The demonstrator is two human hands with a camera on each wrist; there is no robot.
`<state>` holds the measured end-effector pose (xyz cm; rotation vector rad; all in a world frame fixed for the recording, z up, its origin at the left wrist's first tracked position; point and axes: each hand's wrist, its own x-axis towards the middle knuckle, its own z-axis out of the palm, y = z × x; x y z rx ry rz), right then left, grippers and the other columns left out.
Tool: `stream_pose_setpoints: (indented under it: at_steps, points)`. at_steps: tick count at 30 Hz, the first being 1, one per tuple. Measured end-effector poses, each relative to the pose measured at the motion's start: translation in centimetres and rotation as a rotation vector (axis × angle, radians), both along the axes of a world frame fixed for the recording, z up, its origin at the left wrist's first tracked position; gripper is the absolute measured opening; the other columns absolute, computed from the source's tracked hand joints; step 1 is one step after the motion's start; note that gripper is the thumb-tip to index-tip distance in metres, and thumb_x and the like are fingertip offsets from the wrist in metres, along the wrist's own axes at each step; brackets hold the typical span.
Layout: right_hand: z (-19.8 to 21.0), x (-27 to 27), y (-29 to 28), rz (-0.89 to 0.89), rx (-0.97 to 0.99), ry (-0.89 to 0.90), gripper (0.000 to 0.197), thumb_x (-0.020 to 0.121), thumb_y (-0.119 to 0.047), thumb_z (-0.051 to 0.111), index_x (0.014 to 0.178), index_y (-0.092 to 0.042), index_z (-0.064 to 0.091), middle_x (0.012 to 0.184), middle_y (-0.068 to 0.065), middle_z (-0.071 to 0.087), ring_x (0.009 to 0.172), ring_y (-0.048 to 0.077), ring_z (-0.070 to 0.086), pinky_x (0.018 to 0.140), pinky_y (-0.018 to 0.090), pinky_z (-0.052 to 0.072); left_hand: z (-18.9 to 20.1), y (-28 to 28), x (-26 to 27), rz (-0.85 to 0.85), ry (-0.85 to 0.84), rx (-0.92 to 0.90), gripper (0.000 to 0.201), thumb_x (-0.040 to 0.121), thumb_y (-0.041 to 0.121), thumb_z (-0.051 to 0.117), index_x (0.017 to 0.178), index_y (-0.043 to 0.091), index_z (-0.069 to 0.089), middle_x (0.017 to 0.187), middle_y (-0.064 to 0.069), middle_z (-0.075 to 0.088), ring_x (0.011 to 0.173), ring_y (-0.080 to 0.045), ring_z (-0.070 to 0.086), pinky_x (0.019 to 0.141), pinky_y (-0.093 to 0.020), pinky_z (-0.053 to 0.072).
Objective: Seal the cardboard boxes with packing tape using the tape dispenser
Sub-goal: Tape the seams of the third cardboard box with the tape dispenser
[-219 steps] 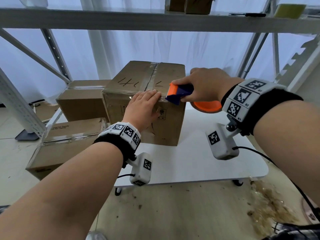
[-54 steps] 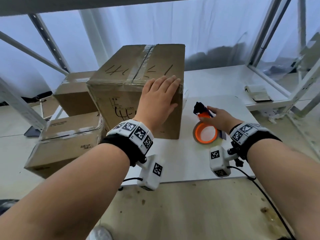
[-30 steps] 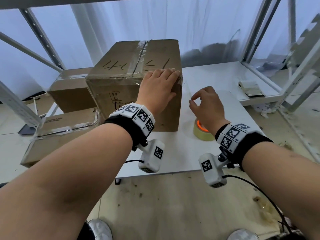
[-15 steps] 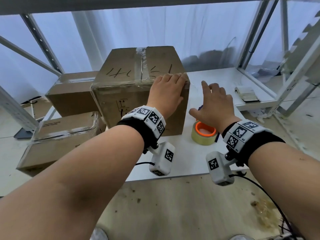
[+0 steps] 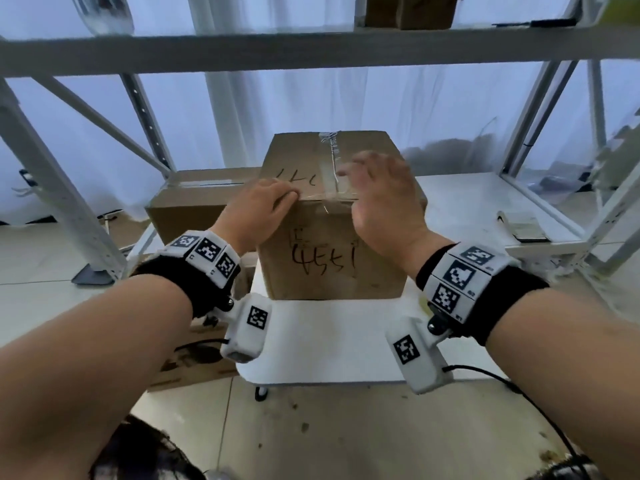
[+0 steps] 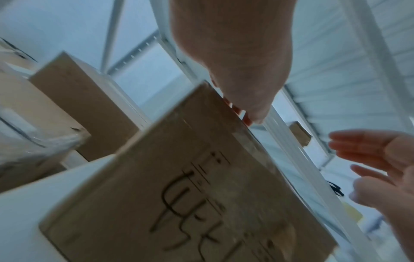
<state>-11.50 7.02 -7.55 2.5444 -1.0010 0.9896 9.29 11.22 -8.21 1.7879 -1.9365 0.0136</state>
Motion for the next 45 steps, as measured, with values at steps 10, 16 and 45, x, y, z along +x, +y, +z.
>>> stream_pose_setpoints:
  at_steps: [10, 16, 45]
  points:
    - [-0.3, 8.3, -2.0, 0.106, 0.353, 0.251, 0.044, 0.102, -0.045, 0.032, 0.136, -0.026, 0.052, 0.135, 0.001, 0.055, 0.124, 0.022, 0.049, 0.099, 0.040, 0.044, -2.0, -0.5, 4.9, -0.026, 0.649, -0.044, 0.021, 0.090, 0.023, 0.061, 0.111, 0.024, 0.066, 0.125, 0.005, 0.059, 0.115, -0.006, 0.053, 0.095, -0.016, 0.041]
    - [-1.8, 8.9, -2.0, 0.024, 0.225, 0.312, 0.050, 0.101, -0.045, 0.034, 0.146, -0.024, 0.037, 0.150, 0.001, 0.039, 0.138, 0.022, 0.035, 0.111, 0.036, 0.026, -3.0, -0.3, 5.5, -0.025, 0.404, -0.076, 0.037, 0.088, 0.024, 0.065, 0.124, 0.022, 0.061, 0.135, 0.003, 0.054, 0.124, -0.007, 0.048, 0.109, -0.024, 0.034]
    - [-0.1, 1.9, -5.2, -0.044, 0.302, 0.207, 0.043, 0.094, -0.057, 0.039, 0.115, -0.033, 0.068, 0.112, -0.002, 0.069, 0.109, 0.020, 0.059, 0.108, 0.042, 0.029, -1.2, -2.6, 0.4, -0.008, 0.074, -0.113, 0.034, 0.093, 0.045, 0.052, 0.120, 0.028, 0.065, 0.128, 0.007, 0.060, 0.121, -0.013, 0.048, 0.108, -0.043, 0.033]
